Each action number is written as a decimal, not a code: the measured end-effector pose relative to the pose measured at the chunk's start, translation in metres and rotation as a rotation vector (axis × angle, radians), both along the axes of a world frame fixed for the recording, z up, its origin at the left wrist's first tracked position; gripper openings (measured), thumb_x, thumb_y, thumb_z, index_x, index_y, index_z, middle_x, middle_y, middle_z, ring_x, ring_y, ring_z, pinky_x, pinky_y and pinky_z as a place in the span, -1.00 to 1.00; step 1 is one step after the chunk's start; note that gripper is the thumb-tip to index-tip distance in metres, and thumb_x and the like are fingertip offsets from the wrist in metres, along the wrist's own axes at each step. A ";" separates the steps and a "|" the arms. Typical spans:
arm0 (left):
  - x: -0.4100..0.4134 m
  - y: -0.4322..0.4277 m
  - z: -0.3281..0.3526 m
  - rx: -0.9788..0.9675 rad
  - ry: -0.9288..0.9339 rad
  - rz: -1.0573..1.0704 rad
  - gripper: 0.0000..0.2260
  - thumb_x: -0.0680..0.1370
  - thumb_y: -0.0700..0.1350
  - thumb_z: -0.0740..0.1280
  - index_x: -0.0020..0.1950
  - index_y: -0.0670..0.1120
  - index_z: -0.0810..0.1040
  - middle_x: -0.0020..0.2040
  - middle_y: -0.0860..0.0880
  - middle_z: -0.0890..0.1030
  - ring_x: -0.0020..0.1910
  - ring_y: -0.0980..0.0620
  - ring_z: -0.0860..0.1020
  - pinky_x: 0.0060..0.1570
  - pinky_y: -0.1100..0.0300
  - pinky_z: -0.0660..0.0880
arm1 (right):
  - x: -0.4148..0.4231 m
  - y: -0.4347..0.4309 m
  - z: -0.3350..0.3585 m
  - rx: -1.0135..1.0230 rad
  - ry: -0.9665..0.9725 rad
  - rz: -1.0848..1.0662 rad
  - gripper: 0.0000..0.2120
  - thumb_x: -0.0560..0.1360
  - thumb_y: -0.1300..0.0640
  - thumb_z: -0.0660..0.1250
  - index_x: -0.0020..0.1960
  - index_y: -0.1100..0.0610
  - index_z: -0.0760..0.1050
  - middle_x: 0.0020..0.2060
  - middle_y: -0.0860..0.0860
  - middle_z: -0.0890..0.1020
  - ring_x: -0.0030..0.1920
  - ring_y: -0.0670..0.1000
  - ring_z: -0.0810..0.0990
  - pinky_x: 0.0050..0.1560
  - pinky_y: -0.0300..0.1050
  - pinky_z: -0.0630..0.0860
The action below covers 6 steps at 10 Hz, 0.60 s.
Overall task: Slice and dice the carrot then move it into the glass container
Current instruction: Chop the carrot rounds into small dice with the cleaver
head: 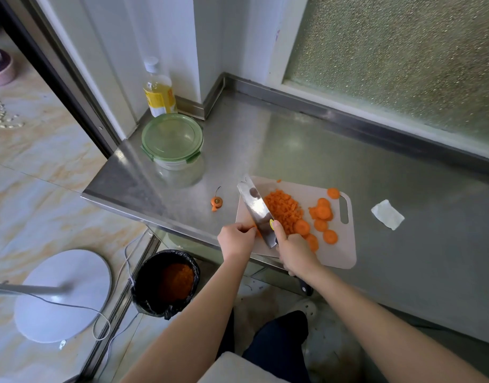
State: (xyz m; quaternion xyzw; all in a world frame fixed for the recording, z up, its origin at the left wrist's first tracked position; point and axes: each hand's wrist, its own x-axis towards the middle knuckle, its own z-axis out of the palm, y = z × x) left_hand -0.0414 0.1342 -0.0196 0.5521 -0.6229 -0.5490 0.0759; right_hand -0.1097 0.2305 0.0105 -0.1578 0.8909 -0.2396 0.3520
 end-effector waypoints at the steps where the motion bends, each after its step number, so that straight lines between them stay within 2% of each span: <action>1: -0.001 -0.001 -0.001 0.006 -0.019 -0.009 -0.92 0.47 -0.17 0.38 -0.14 -0.13 0.67 -0.26 0.04 0.59 -0.22 0.07 0.53 -0.24 0.30 0.39 | 0.002 -0.002 0.009 0.045 0.020 0.057 -0.38 0.60 -0.26 -0.08 -0.46 0.13 0.25 -0.50 0.05 0.37 -0.43 0.08 0.41 -0.41 -0.12 0.32; 2: -0.001 -0.001 -0.001 0.006 -0.041 -0.030 -0.91 0.46 -0.17 0.38 -0.19 -0.15 0.66 -0.30 0.02 0.59 -0.23 0.03 0.54 -0.26 0.28 0.42 | 0.005 -0.005 0.026 0.058 0.015 0.127 -0.57 0.65 -0.13 -0.14 -0.32 0.01 0.20 -0.38 0.04 0.31 -0.03 0.22 0.53 -0.09 -0.05 0.44; 3: -0.002 -0.003 -0.001 0.003 -0.062 -0.047 -0.89 0.45 -0.16 0.37 -0.25 -0.15 0.63 -0.40 0.06 0.52 -0.28 0.02 0.50 -0.42 0.37 0.37 | 0.004 -0.012 0.029 0.065 -0.031 0.038 -0.64 0.68 0.07 -0.12 0.35 0.10 0.32 -0.13 0.17 0.43 -0.02 0.17 0.52 -0.09 -0.04 0.42; 4: -0.002 -0.004 0.001 0.009 -0.053 -0.051 -0.91 0.45 -0.17 0.38 -0.26 -0.12 0.62 -0.41 0.08 0.51 -0.31 0.06 0.48 -0.51 0.49 0.30 | 0.008 -0.021 0.021 0.147 0.045 0.144 -0.53 0.68 0.06 -0.11 0.48 0.30 0.14 -0.20 0.11 0.44 -0.18 0.08 0.42 -0.18 -0.09 0.33; 5: -0.001 -0.005 0.001 0.024 -0.033 -0.043 -0.93 0.46 -0.16 0.39 -0.22 -0.09 0.64 -0.35 0.09 0.55 -0.33 0.14 0.49 -0.47 0.50 0.28 | 0.012 -0.016 0.004 0.078 0.063 0.183 -0.41 0.65 -0.10 -0.17 0.29 0.33 0.39 -0.24 0.17 0.41 0.07 0.27 0.52 0.06 0.04 0.41; 6: -0.001 -0.005 0.000 0.022 -0.035 -0.039 -0.93 0.46 -0.14 0.40 -0.20 -0.10 0.65 -0.32 0.05 0.57 -0.29 0.11 0.50 -0.46 0.48 0.27 | 0.015 -0.014 -0.001 0.078 0.063 0.182 -0.36 0.63 -0.16 -0.18 0.24 0.31 0.42 -0.01 0.31 0.53 0.06 0.29 0.53 0.05 0.05 0.42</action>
